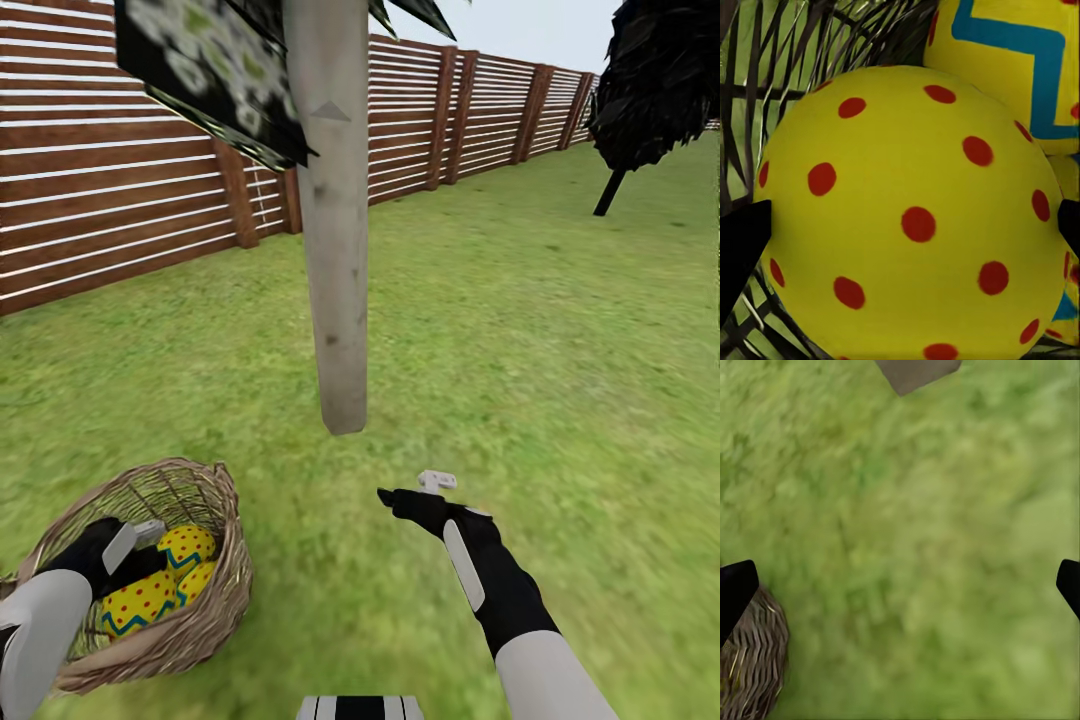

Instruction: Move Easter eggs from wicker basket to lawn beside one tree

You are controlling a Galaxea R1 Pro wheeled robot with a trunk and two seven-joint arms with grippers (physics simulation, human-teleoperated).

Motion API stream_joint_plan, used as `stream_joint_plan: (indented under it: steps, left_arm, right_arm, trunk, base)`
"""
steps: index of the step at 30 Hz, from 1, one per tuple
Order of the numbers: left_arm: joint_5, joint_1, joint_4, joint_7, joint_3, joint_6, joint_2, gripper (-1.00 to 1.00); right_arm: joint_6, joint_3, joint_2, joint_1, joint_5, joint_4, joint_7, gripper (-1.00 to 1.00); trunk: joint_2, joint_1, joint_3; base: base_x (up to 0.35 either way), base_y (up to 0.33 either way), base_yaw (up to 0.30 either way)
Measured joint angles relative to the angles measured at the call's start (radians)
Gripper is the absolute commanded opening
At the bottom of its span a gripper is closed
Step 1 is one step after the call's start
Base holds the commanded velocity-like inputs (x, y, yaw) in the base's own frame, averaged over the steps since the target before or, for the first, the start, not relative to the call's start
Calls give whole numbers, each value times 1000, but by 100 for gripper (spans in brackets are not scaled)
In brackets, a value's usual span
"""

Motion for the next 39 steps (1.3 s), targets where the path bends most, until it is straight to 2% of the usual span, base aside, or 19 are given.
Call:
stream_joint_plan:
  steps: [15, 35, 39]
  left_arm:
    - [-1, 0, -2, 8, 0, 30, 0, -100]
    - [3, 0, -12, 1, -2, 34, -2, -100]
    - [4, 0, -17, -3, -2, 57, -1, -100]
  right_arm:
    - [0, 0, 0, 0, 0, 0, 0, 100]
    - [0, 0, 0, 0, 0, 2, -1, 100]
    - [0, 0, 0, 0, 0, 2, -2, 100]
  trunk:
    - [4, -7, 58]
    - [8, -16, 135]
    - [9, -18, 151]
  base:
    - [0, 0, 0]
    - [-32, 0, 0]
    - [0, 0, 0]
